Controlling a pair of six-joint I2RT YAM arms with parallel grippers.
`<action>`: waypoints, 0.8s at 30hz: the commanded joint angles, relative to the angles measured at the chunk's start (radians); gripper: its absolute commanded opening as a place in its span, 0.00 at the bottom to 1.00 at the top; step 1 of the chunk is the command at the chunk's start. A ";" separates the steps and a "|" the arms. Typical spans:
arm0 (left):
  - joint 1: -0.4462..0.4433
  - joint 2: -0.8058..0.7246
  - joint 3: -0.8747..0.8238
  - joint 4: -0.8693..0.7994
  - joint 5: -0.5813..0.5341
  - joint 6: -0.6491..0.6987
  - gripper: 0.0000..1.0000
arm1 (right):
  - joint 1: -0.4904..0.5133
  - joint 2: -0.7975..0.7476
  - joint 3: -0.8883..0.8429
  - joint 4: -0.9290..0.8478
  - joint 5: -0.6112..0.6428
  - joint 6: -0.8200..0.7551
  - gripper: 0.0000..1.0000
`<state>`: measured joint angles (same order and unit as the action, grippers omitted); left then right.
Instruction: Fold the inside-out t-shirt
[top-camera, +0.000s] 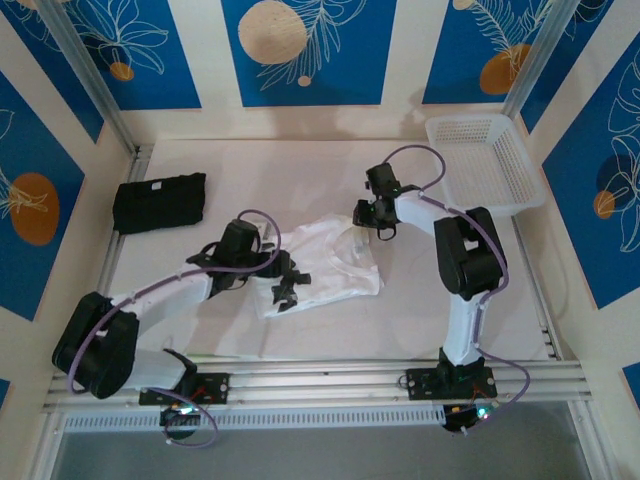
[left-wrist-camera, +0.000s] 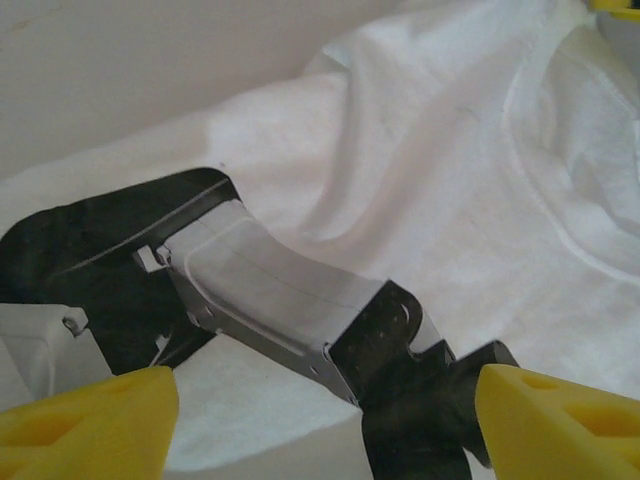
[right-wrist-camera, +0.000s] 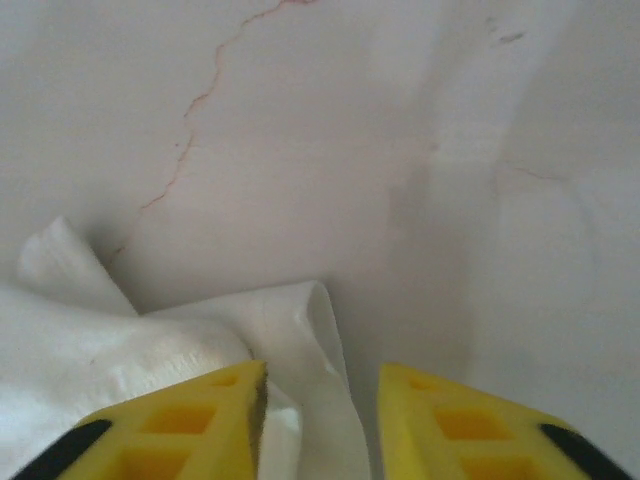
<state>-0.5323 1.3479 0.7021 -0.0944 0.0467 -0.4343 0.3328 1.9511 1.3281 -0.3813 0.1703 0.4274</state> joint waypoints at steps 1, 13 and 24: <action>0.034 0.058 0.079 0.027 -0.005 0.019 0.81 | 0.008 -0.156 -0.040 -0.050 0.044 -0.036 0.41; 0.179 0.373 0.291 0.033 0.262 -0.026 0.80 | 0.162 -0.588 -0.549 -0.042 -0.168 0.207 0.46; 0.232 0.404 0.224 0.001 0.246 -0.003 0.78 | 0.139 -0.282 -0.406 -0.065 -0.102 0.170 0.43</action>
<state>-0.3119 1.7687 0.9634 -0.0677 0.2810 -0.4461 0.4839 1.6024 0.8516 -0.4282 0.0372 0.6342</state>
